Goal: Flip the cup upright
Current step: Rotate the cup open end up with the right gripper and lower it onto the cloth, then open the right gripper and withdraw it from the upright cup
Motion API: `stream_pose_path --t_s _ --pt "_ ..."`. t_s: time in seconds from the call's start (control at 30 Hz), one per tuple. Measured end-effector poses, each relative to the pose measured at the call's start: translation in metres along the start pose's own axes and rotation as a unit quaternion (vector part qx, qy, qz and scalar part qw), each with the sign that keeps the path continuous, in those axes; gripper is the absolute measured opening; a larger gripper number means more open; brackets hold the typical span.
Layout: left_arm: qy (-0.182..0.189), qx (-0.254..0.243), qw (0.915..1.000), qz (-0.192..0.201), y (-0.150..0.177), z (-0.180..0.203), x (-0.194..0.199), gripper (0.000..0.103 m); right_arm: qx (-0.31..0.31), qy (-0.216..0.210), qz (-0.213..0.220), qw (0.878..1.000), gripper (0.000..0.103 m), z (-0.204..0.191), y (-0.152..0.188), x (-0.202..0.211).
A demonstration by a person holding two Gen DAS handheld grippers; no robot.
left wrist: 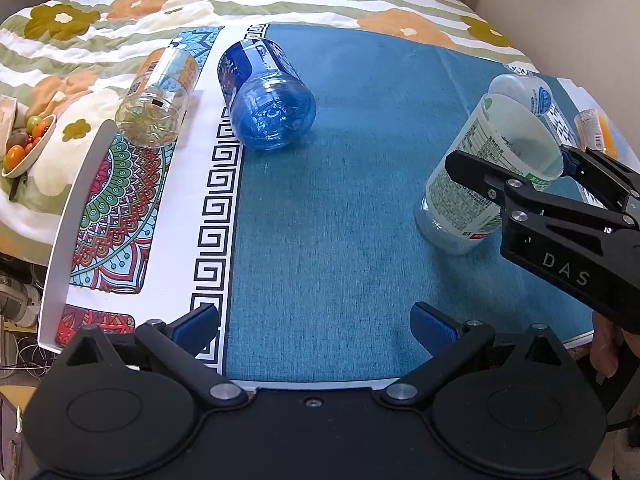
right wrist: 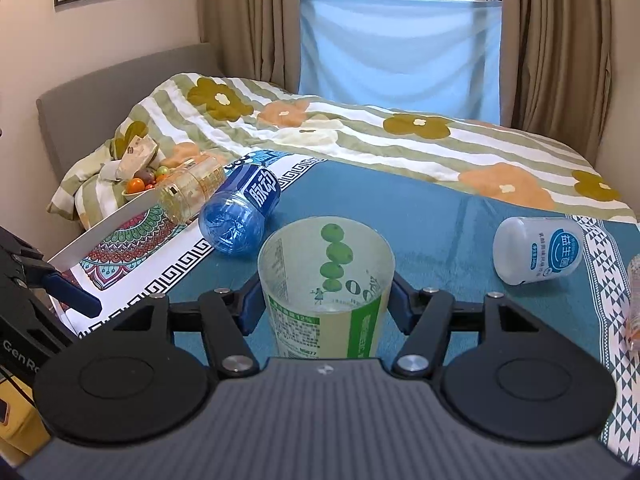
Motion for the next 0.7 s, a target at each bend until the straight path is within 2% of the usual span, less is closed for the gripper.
stream_pose_path --t_s 0.13,0.27,0.47,0.6,0.7 --pt "-0.001 0.000 1.0000 0.001 0.000 -0.001 0.002 0.103 -0.003 0.001 -0.001 1.000 0.078 0.000 0.001 0.001" --pt "-0.001 0.000 1.0000 0.003 0.000 -0.001 0.004 0.103 -0.007 0.011 0.001 1.000 0.103 0.000 0.000 0.003" --pt "-0.005 0.000 0.9999 0.013 -0.003 0.001 0.018 0.103 -0.013 0.009 0.003 1.000 0.103 0.001 -0.011 0.020" --pt "-0.013 -0.003 0.9994 0.033 -0.008 0.006 0.041 0.103 -0.019 0.013 0.009 1.000 0.103 0.003 -0.030 0.050" --pt "-0.016 -0.002 0.9984 0.055 -0.015 0.011 0.065 0.103 -0.022 0.033 0.007 0.999 0.103 0.005 -0.047 0.077"
Point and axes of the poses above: each gripper's, at about its wrist camera, not at the fingertips, and x roughly against the way its jaws point, z to its right, y to its underside, the point moved 1 cm from there along -x, roughly the way its jaws point, and after that the axes turned 6 degrees about -x, right-handed, at the moved point
